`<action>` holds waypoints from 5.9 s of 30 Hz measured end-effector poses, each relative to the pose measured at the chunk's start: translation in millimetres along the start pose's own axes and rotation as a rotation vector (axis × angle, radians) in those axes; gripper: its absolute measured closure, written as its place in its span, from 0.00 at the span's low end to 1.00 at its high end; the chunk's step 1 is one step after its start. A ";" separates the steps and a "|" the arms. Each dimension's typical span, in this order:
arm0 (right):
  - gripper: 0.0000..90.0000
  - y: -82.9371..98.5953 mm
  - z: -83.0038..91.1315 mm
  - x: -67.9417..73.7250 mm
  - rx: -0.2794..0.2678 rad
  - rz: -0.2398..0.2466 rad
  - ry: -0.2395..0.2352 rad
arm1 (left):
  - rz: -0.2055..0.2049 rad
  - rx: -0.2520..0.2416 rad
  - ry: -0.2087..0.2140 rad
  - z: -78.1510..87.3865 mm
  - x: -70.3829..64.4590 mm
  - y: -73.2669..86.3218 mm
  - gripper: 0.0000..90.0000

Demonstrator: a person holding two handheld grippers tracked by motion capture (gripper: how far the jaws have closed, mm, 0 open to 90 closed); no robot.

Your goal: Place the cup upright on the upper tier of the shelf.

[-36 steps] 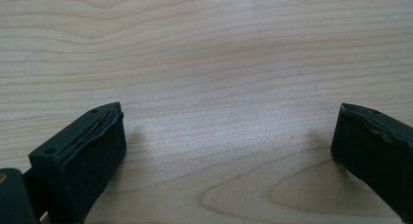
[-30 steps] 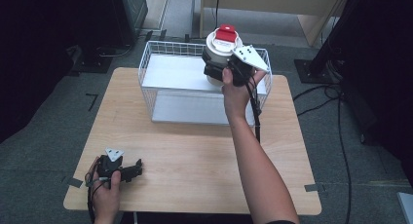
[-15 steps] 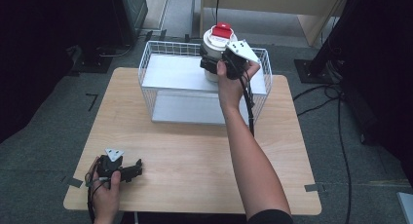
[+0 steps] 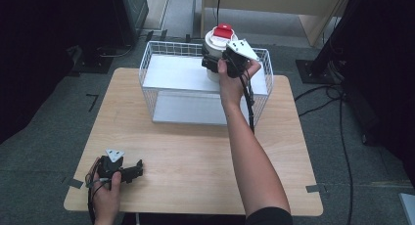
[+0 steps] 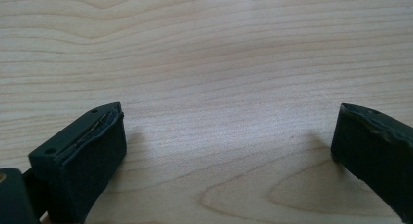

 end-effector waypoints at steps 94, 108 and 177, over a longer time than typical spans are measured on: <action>0.00 81.0 160.8 -37.8 0.046 0.069 -0.033 | -0.002 0.002 0.000 0.1 0.1 0.2 0.00; 0.00 107.0 184.1 -60.8 0.073 0.061 0.012 | 0.000 0.001 0.000 0.0 -0.1 0.1 0.00; 0.00 230.6 302.2 -179.9 0.330 0.040 0.258 | 0.000 0.002 0.000 0.2 -0.1 0.2 0.00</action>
Point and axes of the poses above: each handheld gripper's, and its own axes: z roughly backward along the jaws, y roughly out of its underside, x roughly to its left, the point moved 10 cm from there along -z, roughly forward along the jaws, and after that the axes turned 1 degree about y, right-handed, at the moved point
